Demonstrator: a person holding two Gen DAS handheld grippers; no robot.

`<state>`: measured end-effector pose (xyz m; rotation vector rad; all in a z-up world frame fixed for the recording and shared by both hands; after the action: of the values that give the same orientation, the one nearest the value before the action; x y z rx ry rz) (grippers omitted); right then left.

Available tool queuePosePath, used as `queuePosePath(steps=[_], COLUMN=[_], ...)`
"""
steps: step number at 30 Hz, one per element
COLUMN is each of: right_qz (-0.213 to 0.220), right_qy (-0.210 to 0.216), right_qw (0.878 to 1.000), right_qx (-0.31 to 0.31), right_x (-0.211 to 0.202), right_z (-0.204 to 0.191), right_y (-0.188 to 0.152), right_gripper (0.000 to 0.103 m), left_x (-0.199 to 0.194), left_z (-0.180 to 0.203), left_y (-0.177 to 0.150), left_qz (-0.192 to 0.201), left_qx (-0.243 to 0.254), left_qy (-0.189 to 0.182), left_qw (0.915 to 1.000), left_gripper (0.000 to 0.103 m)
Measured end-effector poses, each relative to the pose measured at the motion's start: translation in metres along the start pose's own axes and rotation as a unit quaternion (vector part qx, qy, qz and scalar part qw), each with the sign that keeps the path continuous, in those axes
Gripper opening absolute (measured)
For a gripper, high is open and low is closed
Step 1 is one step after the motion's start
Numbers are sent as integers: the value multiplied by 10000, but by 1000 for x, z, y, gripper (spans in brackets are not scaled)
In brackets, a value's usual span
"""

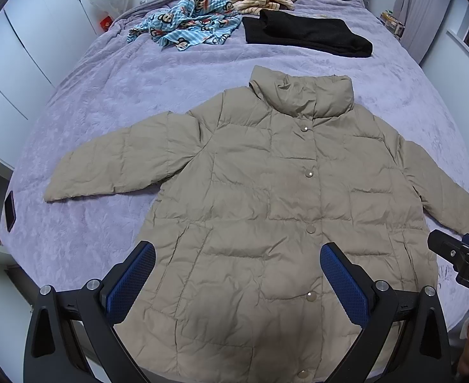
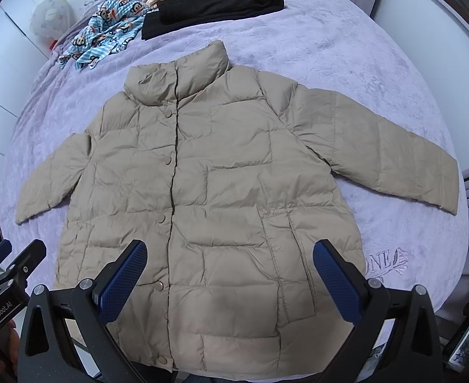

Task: Fold large clothes

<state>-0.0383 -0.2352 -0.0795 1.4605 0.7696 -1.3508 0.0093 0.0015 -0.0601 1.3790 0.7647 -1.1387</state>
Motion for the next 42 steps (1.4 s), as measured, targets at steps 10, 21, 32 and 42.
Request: queuePosePath(steps=[10,21,32,42], right_qz=[-24,-7,-614,-412], right_qy=[22,617,625,697], right_qw=[10000,9981,9959,9953], right_qx=[2,2,-209,-537], right_x=[3,21,76,116], right_z=[1,-57,-184,-261], right_y=[-1,-11,-36,-28], right_gripper=[103,103,103,103], left_x=[6,48,153,211], left_z=[-3,-110,-327,-429], left_y=[-2,10,16,61], left_qz=[-91,-66,283,865], left_qx=[-60,-1054,-3020,-3592], left_qy=[-113,-808,-1190,-1076], left_qw=[9999,9911,9454,9230], left_gripper=[103,103,103,101])
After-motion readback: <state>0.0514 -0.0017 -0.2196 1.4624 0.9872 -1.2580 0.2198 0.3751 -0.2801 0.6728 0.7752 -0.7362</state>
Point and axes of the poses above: each gripper's, at about its wrist camera, not at the fingertips, and x roughly the way its jaws point, z to its right, y to its top, the point moved 7 cm from there along x, roughly the way its jaws point, and after that the axes turned 8 degrees about -y, right-handed, at the moved point
